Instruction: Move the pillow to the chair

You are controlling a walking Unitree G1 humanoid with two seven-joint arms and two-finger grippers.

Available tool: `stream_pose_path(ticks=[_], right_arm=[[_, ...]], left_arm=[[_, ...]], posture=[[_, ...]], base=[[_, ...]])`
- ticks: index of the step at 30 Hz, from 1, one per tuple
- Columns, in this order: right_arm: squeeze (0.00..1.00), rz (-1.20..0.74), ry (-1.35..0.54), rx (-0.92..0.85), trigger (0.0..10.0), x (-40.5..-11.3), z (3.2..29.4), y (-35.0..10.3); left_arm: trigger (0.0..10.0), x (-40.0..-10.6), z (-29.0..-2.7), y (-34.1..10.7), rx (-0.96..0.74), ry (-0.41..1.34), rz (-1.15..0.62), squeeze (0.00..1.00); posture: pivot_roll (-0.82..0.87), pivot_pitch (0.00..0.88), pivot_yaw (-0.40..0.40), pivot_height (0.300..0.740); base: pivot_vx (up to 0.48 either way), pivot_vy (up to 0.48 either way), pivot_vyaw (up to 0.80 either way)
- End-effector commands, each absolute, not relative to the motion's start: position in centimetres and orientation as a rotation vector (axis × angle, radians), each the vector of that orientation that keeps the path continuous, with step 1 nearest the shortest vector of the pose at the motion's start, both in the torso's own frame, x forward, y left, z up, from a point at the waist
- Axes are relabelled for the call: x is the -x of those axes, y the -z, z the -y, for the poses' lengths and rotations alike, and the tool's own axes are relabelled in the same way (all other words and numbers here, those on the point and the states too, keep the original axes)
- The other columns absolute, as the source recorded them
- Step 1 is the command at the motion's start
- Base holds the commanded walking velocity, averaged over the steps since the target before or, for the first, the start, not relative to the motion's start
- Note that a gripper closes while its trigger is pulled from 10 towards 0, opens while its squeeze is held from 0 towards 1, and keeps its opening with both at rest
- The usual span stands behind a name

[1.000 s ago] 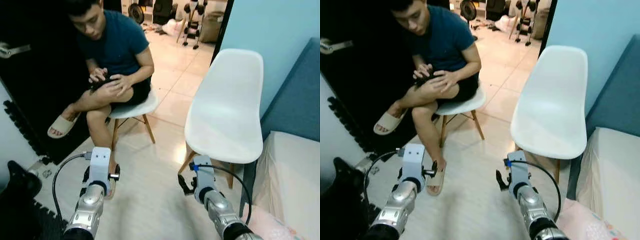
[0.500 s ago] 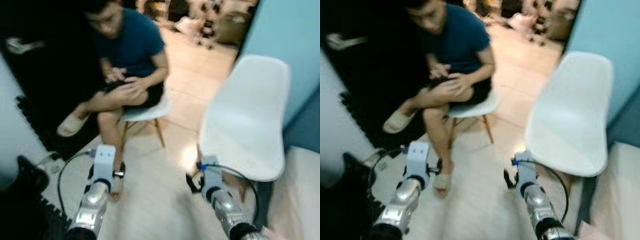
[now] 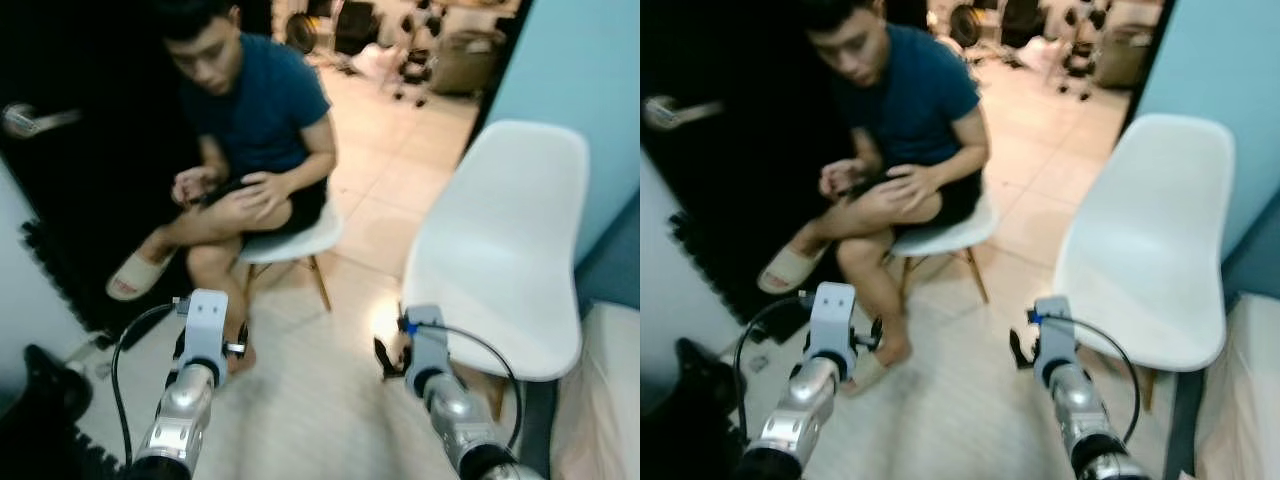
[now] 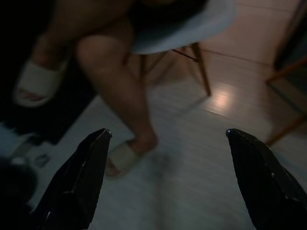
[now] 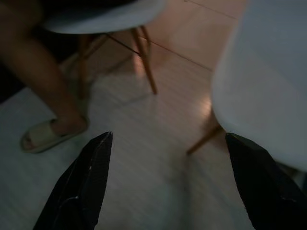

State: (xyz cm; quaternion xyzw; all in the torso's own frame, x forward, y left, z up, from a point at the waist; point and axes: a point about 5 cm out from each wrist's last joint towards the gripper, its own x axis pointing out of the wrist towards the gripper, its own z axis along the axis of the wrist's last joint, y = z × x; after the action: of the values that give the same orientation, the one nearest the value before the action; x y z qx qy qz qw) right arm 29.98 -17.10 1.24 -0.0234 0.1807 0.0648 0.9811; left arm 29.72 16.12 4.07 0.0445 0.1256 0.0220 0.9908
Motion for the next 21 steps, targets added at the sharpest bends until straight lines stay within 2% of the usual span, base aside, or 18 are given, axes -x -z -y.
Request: stream_pose_path(ticks=[1,8,21], right_arm=[[0.00,-0.376,-0.134,0.029,10.0,-29.52,16.61,-0.73],[0.00,-0.383,-0.126,0.030,10.0,-29.32,16.70,-0.54],[0.00,-0.392,-0.132,0.048,10.0,-29.24,16.47,-0.41]], left_arm=[[10.0,-29.38,-16.60,-3.63,-0.098,-0.049,-0.272,0.00],[10.0,-29.35,-16.59,-3.62,-0.103,-0.045,-0.273,0.00],[10.0,-29.45,-16.55,-3.71,-0.103,-0.043,-0.272,0.00]], posture=[[0.03,0.057,0.005,0.740],[0.03,0.061,0.007,0.740],[0.03,0.069,0.011,0.740]], base=[[0.240,0.000,-0.80],[0.069,0.000,-0.74],[0.000,0.000,0.00]])
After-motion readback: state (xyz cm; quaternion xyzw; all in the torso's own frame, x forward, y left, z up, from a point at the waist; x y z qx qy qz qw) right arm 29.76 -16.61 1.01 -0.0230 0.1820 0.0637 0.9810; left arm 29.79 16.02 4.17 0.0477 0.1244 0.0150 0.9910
